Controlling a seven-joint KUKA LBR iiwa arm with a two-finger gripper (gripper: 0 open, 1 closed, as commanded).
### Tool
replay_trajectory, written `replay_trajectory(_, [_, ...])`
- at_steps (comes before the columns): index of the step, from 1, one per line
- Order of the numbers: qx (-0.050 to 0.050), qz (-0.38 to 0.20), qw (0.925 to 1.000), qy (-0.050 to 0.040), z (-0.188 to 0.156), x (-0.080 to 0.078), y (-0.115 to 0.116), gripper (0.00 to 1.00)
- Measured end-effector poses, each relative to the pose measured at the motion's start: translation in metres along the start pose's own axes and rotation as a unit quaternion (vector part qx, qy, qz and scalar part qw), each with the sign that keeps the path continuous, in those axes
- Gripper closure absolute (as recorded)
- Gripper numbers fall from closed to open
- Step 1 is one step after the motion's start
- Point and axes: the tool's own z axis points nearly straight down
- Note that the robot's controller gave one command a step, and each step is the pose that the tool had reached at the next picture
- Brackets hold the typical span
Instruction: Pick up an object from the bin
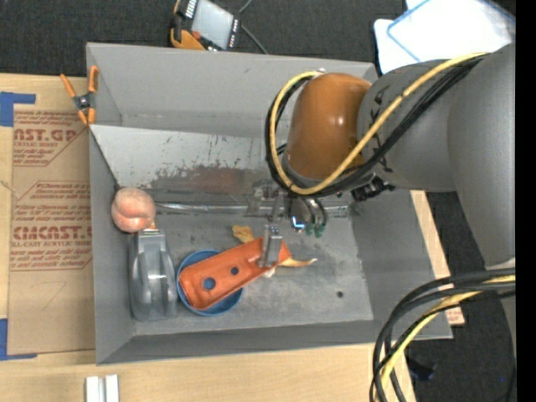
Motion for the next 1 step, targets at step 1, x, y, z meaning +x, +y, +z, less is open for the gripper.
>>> replay_trajectory(1, [-0.001, -0.029, 0.9996, 0.0014, 0.0483, 0.0576, 0.0167, 0.0])
